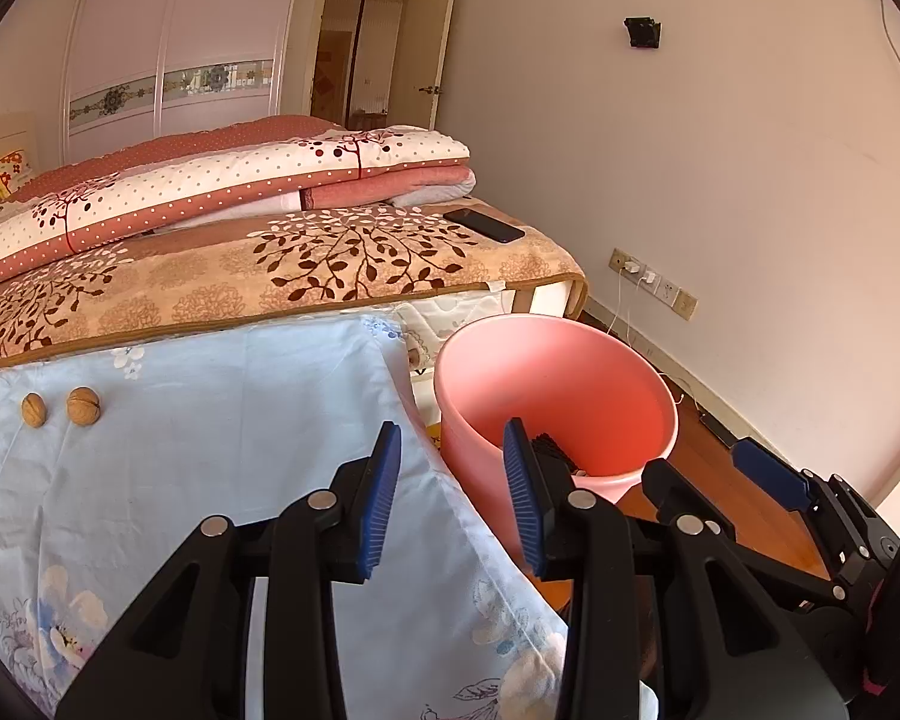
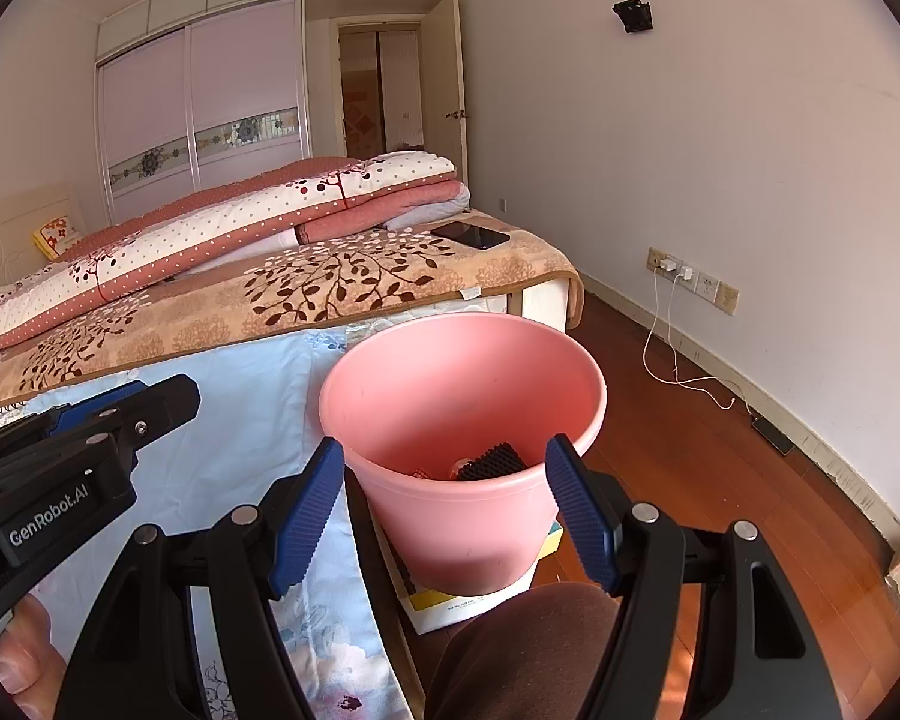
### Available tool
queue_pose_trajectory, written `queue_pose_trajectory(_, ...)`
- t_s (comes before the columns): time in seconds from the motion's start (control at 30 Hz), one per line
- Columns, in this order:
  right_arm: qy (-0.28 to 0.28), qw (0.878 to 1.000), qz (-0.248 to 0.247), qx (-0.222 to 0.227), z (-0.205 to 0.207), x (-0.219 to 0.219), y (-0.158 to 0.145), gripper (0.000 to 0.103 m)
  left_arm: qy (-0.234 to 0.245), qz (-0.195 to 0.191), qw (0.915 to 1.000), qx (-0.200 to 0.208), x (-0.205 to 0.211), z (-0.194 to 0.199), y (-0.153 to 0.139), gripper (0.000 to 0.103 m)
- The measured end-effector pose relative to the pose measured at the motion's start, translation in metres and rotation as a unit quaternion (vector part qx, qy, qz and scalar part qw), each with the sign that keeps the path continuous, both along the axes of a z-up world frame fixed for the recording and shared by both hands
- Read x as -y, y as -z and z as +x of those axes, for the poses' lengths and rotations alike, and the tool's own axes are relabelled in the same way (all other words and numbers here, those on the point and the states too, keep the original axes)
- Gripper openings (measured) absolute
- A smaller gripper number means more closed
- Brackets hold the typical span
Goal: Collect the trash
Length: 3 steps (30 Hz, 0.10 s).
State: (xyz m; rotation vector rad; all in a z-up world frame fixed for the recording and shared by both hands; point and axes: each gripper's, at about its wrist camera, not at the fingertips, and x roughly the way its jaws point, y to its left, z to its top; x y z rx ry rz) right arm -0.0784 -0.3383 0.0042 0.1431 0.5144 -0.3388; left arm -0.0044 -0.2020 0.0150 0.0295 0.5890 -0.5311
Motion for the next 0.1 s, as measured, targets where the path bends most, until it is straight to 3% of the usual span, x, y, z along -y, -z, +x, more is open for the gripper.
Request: queue_pose_trajectory(0.1, -0.001, 1.0, 0.0, -0.001, 0.0003, -0.0002, 0.0001, 0.068, 0.0, -0.001, 1.0, -0.002, -0.0004, 0.0003, -0.0004, 0.036)
